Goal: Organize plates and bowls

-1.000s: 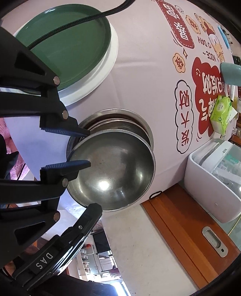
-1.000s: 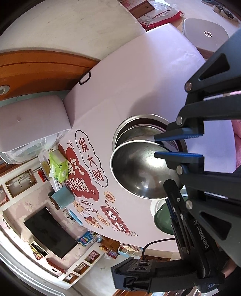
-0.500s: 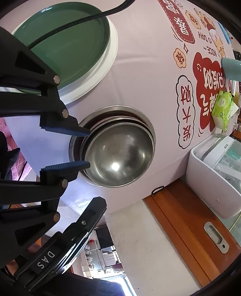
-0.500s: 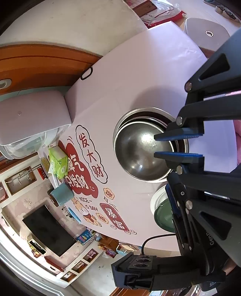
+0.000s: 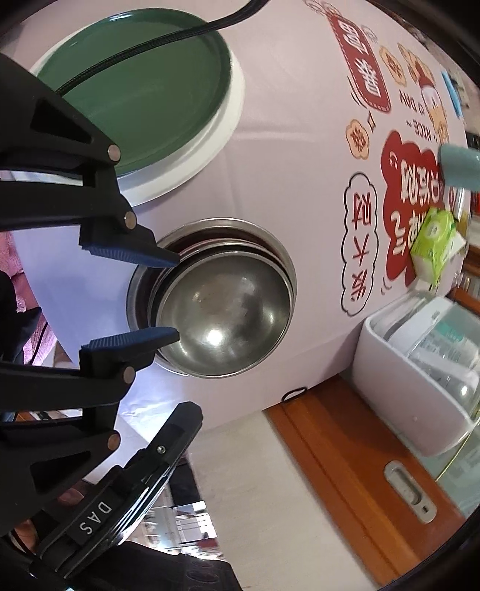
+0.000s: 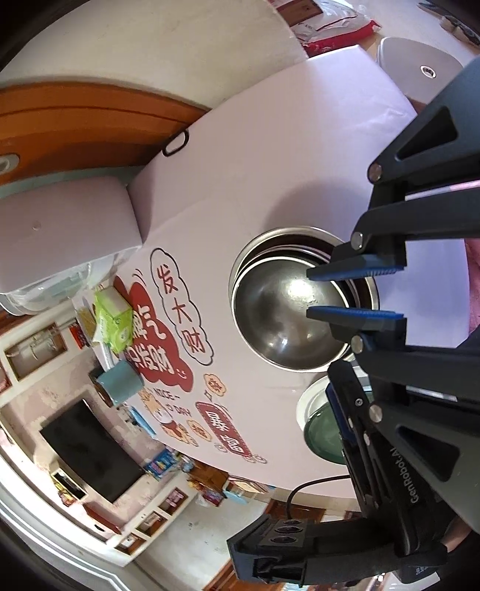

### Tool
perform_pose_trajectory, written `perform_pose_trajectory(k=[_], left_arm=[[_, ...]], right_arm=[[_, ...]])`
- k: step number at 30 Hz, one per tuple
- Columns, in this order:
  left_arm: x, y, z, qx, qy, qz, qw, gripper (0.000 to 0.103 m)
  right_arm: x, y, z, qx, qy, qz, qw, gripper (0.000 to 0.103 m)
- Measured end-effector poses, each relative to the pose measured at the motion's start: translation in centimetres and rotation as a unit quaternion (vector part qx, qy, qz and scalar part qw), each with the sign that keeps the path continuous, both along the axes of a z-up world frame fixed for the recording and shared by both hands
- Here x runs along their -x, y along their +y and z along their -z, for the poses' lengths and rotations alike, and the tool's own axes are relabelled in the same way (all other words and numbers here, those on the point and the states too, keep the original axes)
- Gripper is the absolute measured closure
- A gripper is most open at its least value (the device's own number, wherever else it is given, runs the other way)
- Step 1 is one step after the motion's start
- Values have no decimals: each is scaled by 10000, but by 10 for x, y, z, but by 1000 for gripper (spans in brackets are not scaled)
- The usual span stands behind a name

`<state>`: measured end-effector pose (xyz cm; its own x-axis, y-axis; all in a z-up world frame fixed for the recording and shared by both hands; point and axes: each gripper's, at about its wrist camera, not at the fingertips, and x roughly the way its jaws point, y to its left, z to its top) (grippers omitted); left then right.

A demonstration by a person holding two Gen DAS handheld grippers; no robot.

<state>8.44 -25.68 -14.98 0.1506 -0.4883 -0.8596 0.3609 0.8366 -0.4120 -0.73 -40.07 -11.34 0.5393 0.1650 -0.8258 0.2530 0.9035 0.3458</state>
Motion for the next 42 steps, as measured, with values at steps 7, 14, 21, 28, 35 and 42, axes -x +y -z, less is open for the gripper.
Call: perform_pose_trajectory(k=[7,14,21,28,35,42], left_arm=[[10,2,-6,-42,-90,-652,9978,56],[17,-1,-5,-166,-43,-1250,9920,46],[26,-6,2,-254,107,-1731,9845,35],[36,-2,16,-215,373,-2351,9710,31],[41,-1,34,-89,661,-2876,9554,28],[34,-5,49,119,933,-3214,9423,28]], right_arm=[[-11,-19,2,-144,59,-382,9991,88],[-25,-35,8,-269,153,-756,9967,74],[-41,-49,19,-434,354,-1114,9922,67],[-60,-53,37,-683,666,-1589,9827,59],[-78,-58,60,-963,1084,-1982,9694,49],[-97,-64,74,-1285,1342,-2233,9569,49]])
